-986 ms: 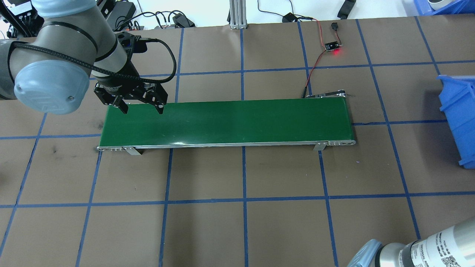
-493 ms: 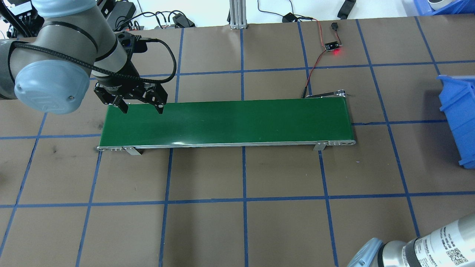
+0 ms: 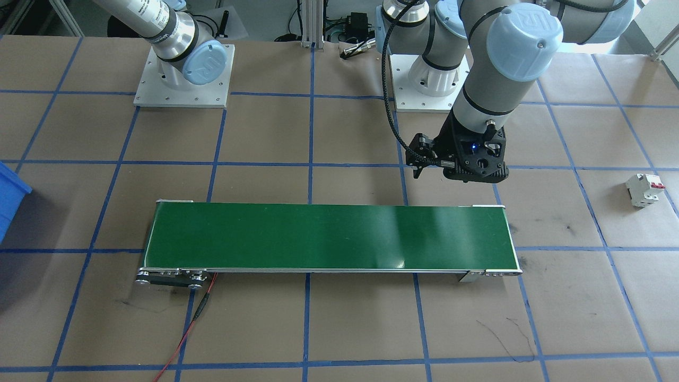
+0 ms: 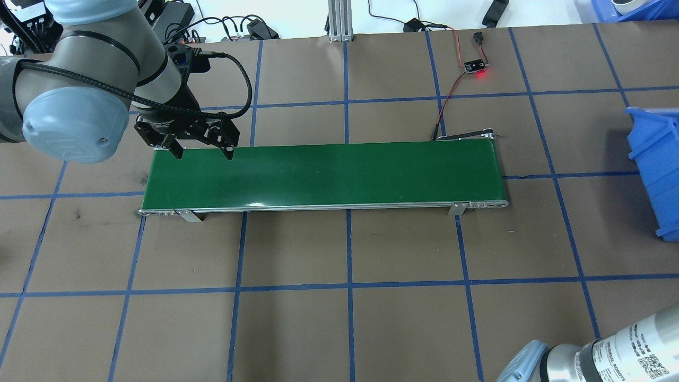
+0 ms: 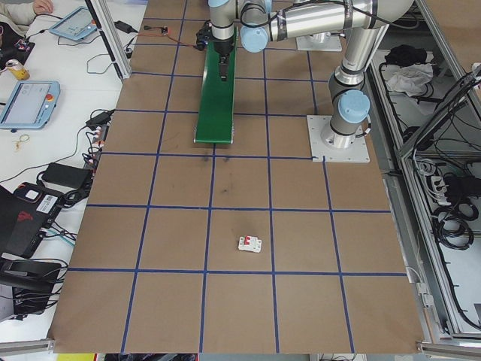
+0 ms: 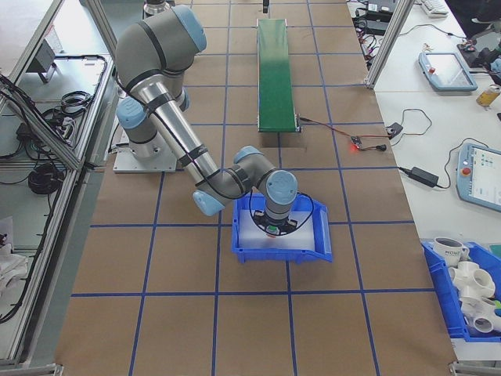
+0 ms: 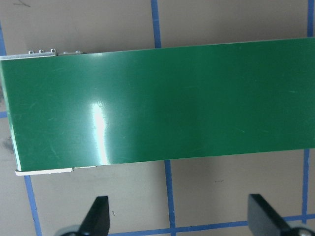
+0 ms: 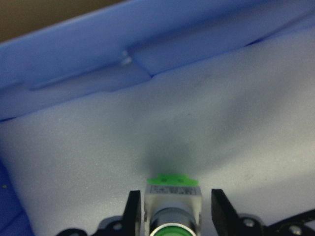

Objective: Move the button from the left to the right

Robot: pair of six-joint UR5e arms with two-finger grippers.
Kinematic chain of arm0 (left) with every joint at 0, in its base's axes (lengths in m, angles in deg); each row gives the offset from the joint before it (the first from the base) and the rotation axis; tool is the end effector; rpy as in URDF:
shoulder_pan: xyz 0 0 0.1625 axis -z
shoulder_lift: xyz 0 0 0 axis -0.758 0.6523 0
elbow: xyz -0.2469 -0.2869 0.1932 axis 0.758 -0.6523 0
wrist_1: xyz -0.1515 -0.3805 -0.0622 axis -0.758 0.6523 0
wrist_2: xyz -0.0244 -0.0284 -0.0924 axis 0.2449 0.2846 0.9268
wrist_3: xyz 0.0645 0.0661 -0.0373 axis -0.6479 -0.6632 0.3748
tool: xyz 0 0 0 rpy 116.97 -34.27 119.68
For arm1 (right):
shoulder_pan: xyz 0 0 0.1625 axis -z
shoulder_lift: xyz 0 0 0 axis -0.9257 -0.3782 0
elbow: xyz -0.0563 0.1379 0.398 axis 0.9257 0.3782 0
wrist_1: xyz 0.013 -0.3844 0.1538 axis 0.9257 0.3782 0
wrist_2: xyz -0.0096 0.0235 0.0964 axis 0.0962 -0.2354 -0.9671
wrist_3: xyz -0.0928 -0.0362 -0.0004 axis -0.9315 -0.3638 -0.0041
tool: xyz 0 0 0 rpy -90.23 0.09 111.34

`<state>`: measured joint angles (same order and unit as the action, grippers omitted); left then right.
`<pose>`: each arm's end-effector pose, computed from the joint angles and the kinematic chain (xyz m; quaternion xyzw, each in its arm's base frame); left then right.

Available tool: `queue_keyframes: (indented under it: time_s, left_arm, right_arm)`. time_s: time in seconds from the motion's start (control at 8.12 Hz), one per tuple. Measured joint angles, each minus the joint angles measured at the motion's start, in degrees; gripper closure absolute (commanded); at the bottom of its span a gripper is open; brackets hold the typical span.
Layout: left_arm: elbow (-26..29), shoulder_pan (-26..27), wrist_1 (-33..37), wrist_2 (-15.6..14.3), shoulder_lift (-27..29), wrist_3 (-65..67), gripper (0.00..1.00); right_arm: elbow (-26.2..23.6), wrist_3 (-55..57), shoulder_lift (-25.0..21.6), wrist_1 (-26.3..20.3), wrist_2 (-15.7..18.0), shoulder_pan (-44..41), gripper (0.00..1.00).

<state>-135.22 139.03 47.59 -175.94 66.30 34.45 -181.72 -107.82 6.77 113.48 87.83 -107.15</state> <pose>-0.1324 -0.5060 0.4010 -0.0353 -0.9993 -0.0099 0.0066 -0.4004 -0.5038 0.2356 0.5866 -0.8098 0.0110 0.0015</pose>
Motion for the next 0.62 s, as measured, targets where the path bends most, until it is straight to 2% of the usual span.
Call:
queue_keyframes:
  time_s: [0.25,0.37,0.49,0.62]
  left_arm:
    - [0.0,0.0,-0.1,0.0,0.0,0.0,0.00]
    - [0.0,0.0,-0.2,-0.1,0.0,-0.1,0.00]
    - [-0.1,0.0,-0.1,-0.2,0.0,-0.1,0.00]
    - [-0.1,0.0,-0.2,-0.3,-0.1,-0.1,0.00]
  right_arm:
    - [0.0,0.2,-1.8,-0.7,-0.1,0.0,0.00]
    - [0.0,1.0,-4.1,-1.5,-0.2,0.0,0.00]
    - [0.0,3.8,-7.3,-4.2,-0.3,0.0,0.00]
    - [0.1,9.3,-11.0,-8.8,-0.4,0.0,0.00]
